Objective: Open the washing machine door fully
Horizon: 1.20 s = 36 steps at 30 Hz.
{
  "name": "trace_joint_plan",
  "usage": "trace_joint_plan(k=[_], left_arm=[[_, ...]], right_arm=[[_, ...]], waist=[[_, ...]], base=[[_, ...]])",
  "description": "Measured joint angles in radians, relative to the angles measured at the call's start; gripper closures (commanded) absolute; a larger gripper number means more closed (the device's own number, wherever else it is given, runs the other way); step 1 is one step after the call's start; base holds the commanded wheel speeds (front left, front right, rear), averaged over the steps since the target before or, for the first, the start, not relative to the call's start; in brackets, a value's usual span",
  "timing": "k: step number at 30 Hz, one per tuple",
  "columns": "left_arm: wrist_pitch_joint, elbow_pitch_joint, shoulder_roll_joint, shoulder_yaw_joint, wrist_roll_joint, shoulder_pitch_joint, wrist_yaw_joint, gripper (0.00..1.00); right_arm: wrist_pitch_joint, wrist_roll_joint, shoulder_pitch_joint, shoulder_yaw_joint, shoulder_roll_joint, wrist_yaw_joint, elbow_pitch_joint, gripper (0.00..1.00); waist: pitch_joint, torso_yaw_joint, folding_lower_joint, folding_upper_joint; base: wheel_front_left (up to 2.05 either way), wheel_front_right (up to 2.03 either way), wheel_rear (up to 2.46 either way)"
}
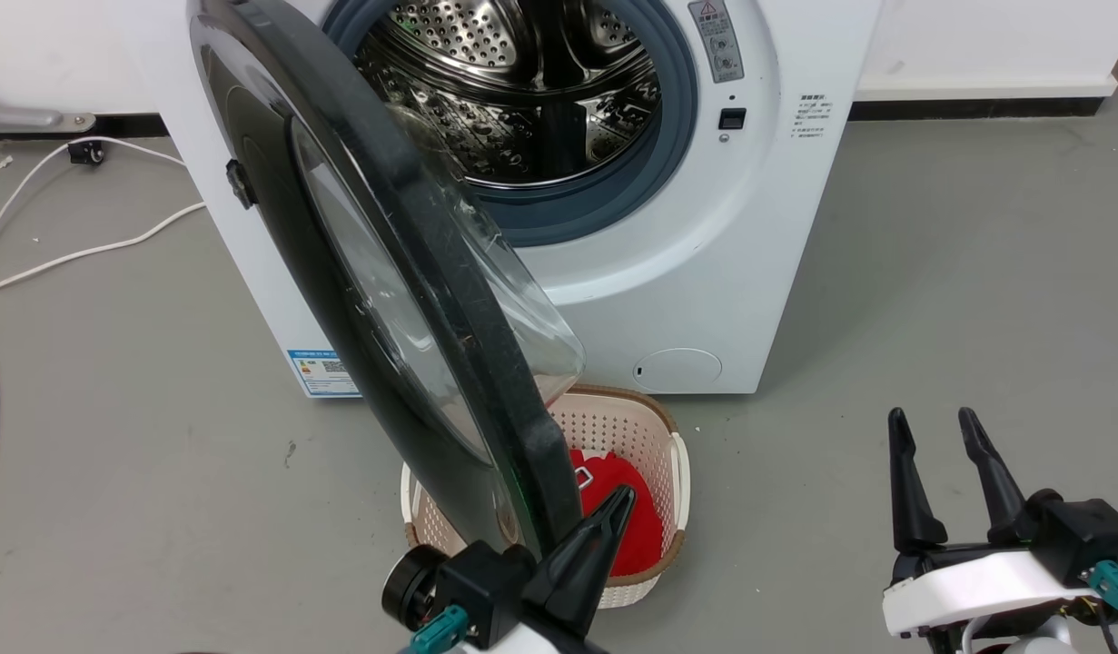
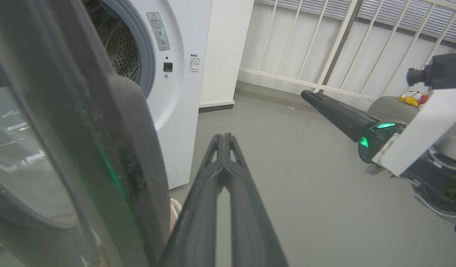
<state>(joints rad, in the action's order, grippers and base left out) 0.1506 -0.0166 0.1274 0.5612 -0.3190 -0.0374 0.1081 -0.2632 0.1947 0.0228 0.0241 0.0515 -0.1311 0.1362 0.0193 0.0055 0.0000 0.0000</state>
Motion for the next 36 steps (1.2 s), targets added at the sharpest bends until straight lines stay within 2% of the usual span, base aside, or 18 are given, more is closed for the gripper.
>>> trace_joint_plan(k=[7, 19, 24, 36], left_arm=[[0.044, 0.117, -0.046, -0.003, -0.013, -0.077, -0.022, 1.00], [0.077, 0.189, -0.065, -0.001, -0.029, -0.109, -0.055, 1.00], [0.081, 0.181, -0.052, 0.000, -0.029, -0.100, -0.060, 1.00], [0.063, 0.061, 0.005, -0.034, -0.053, 0.050, -0.139, 1.00]], right_arm=[[0.000, 0.009, 0.002, -0.016, 0.000, 0.000, 0.016, 0.00], [0.000, 0.024, 0.004, -0.032, 0.000, 0.000, 0.029, 0.00], [0.000, 0.025, 0.002, -0.048, 0.000, 0.000, 0.040, 0.00], [0.000, 0.039, -0.012, -0.062, 0.000, 0.000, 0.064, 0.00]], waist=[[0.007, -0.008, 0.0000, 0.0000], [0.015, 0.002, 0.0000, 0.0000], [0.001, 0.015, 0.0000, 0.0000], [-0.029, 0.049, 0.0000, 0.0000]], base=[[0.00, 0.00, 0.00], [0.00, 0.00, 0.00], [0.00, 0.00, 0.00], [0.00, 0.00, 0.00]])
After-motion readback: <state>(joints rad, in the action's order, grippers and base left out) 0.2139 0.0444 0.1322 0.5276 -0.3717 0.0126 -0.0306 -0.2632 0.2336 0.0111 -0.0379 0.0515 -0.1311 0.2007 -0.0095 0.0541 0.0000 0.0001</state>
